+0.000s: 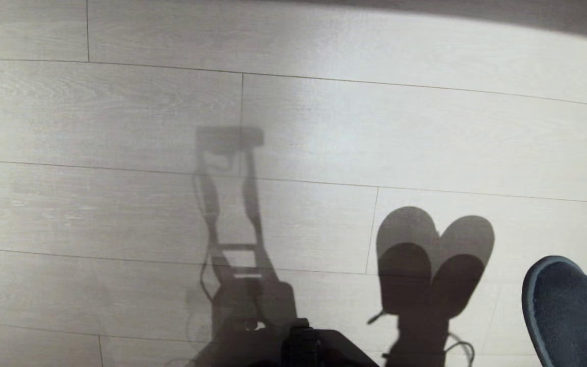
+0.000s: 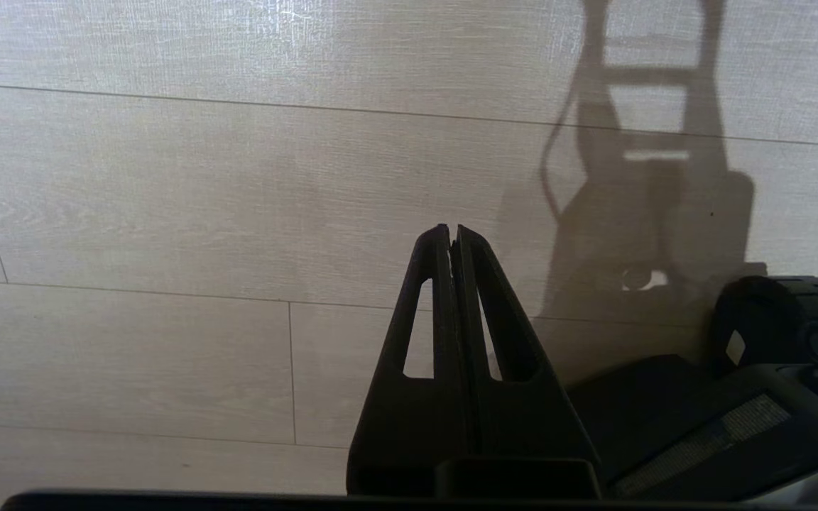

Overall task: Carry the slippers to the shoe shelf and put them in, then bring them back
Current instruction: Place the slippers on the floor

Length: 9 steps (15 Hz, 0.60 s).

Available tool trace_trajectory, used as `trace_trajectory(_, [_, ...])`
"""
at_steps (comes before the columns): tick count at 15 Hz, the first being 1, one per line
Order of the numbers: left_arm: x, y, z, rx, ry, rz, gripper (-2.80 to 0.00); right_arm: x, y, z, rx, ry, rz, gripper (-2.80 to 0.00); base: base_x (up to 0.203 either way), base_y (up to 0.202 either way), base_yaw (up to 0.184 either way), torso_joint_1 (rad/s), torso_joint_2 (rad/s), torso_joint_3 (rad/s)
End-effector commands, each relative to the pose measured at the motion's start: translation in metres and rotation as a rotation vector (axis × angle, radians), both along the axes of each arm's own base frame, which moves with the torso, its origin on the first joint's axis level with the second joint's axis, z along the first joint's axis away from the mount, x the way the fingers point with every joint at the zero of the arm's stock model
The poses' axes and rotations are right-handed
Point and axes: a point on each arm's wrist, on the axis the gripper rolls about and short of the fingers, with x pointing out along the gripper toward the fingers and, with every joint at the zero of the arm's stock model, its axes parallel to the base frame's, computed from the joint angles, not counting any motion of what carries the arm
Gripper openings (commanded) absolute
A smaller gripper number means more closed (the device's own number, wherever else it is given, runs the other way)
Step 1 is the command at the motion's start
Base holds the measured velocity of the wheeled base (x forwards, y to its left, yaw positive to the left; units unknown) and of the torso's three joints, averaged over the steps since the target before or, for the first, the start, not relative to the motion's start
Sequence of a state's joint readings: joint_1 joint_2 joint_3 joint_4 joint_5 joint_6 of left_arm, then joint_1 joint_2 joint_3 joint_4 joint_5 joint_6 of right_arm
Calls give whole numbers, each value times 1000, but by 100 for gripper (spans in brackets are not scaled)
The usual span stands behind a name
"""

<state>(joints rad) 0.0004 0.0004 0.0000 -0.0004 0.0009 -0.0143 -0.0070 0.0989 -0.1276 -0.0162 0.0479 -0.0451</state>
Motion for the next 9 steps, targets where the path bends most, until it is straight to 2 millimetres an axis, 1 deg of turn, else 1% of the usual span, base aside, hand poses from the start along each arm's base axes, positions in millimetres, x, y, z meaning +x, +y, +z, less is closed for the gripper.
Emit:
trace_trajectory(1, [0,0,0,1,0,2,-280,18,0,26,0,77,6,-280,0,0,0,0,0,0])
trace_trajectory(2, [0,0,-1,1,0,2,-280,33,0,42,1,106,9,-280,0,0,0,0,0,0])
trace_trajectory(4, [0,0,0,2,-1,2,-280,78,0,71,2,138,13,-280,0,0,0,0,0,0])
trace_trajectory(6, [0,0,0,2,-2,1,-280,135,-1,95,2,120,15,-280,0,0,0,0,0,0])
trace_trajectory(9, [0,0,0,2,-2,2,-280,224,-1,115,1,3,15,-280,0,0,0,0,0,0])
